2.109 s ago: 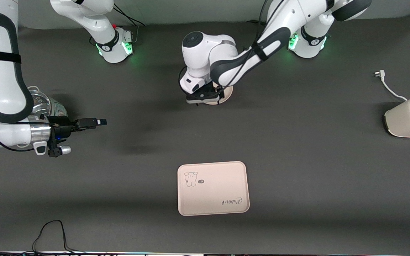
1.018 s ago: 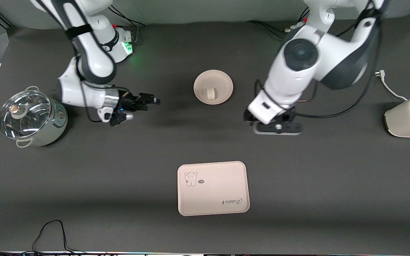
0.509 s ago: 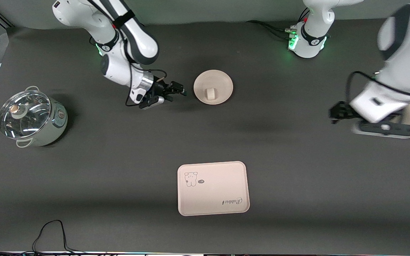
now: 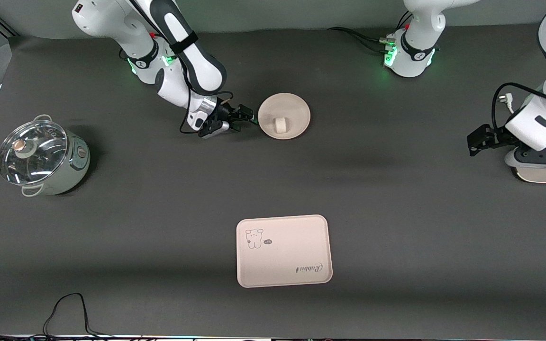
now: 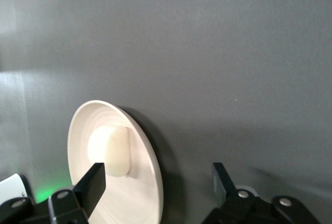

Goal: Place bun in plate and plate on tray
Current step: 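Grasp the rim of the white plate with the right gripper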

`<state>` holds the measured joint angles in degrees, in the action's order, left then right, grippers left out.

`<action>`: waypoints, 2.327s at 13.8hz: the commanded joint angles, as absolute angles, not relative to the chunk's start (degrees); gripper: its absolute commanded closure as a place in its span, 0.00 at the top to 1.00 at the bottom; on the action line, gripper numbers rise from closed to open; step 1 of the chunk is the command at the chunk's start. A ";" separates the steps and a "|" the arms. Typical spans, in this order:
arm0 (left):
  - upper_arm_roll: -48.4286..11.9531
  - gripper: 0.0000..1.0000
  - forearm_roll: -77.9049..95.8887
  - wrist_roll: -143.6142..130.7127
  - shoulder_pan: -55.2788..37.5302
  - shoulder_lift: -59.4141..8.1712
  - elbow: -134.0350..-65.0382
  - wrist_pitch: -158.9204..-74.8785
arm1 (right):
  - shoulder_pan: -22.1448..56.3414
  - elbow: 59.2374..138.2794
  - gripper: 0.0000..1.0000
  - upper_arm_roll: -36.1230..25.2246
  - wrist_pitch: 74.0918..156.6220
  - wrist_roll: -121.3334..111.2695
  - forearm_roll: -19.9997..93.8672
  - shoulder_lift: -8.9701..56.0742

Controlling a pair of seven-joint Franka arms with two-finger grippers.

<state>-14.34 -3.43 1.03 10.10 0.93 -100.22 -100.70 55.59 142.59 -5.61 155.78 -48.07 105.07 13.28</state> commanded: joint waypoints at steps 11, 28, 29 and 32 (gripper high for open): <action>-13.54 1.00 -2.20 1.67 12.57 2.11 -99.76 -98.36 | 67.58 141.50 0.77 -5.89 164.09 -50.01 118.03 13.97; -13.45 1.00 0.97 1.14 13.71 0.97 -98.09 -95.36 | 70.14 135.00 0.00 -6.15 164.27 -60.82 128.94 22.06; -13.45 1.00 0.97 1.14 13.80 0.71 -98.09 -95.27 | 70.05 134.91 0.00 -6.24 164.27 -60.82 128.94 22.06; -13.45 1.00 1.05 1.23 14.32 0.35 -98.09 -95.27 | 68.47 134.74 0.00 -6.59 164.27 -60.03 128.94 21.62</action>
